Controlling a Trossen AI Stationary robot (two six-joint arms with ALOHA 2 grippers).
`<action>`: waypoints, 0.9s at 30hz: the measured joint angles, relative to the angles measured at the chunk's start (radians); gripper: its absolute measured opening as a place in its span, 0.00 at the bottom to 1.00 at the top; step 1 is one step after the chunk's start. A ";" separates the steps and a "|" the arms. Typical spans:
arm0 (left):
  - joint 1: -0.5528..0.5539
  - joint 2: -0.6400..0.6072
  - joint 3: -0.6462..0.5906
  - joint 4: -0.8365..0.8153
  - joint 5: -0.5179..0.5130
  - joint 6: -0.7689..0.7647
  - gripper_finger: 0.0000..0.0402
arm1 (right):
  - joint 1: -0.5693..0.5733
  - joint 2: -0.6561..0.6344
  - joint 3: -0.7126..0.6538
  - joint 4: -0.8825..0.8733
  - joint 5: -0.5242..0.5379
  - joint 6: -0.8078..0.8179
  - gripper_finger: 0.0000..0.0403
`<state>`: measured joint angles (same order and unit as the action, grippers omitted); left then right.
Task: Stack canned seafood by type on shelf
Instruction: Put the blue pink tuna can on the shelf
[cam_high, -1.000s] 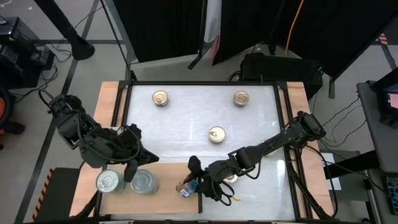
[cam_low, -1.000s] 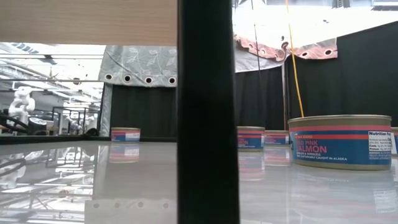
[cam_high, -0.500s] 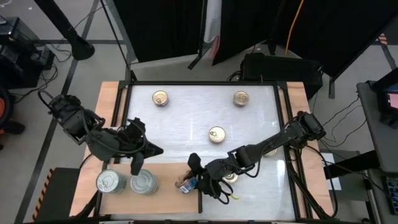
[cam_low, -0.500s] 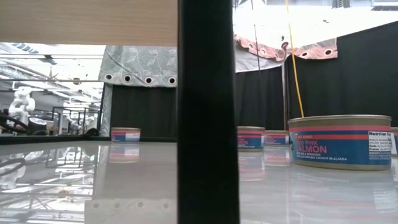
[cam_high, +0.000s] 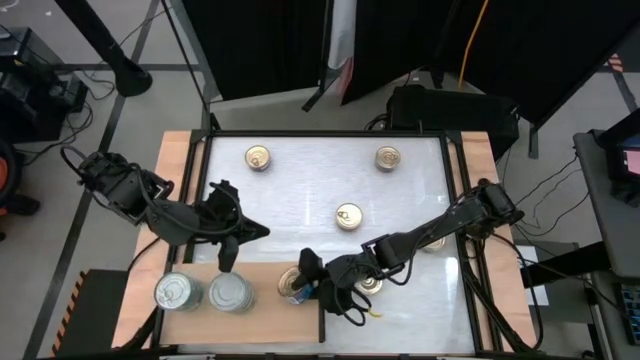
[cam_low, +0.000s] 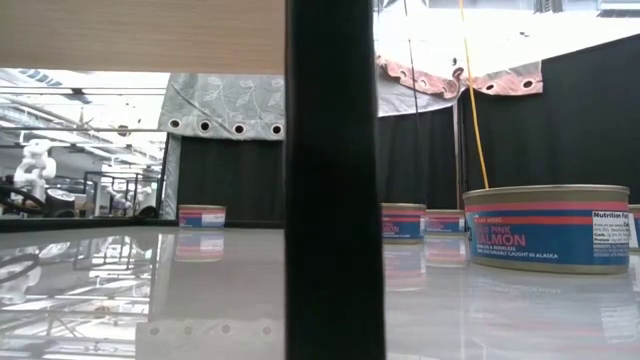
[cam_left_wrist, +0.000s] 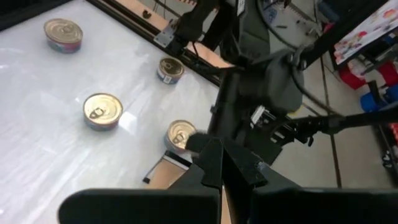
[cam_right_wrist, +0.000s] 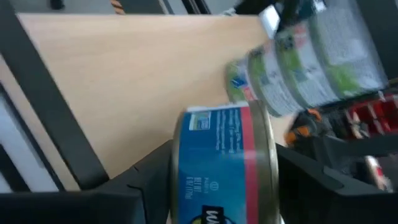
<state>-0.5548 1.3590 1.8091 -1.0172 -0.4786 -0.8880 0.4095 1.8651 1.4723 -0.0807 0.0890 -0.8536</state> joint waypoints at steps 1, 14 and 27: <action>0.003 0.000 0.000 0.007 0.000 0.006 0.01 | 0.000 0.003 0.000 0.006 -0.013 0.000 0.56; 0.006 0.000 0.000 0.015 0.008 0.007 0.01 | -0.008 -0.001 0.008 -0.004 -0.112 0.234 0.69; 0.006 0.002 0.000 0.010 -0.016 -0.022 0.01 | -0.024 -0.014 0.284 -0.270 -0.056 0.749 0.73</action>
<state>-0.5491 1.3612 1.8091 -1.0077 -0.4946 -0.9096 0.3852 1.8515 1.7566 -0.3504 0.0330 -0.1044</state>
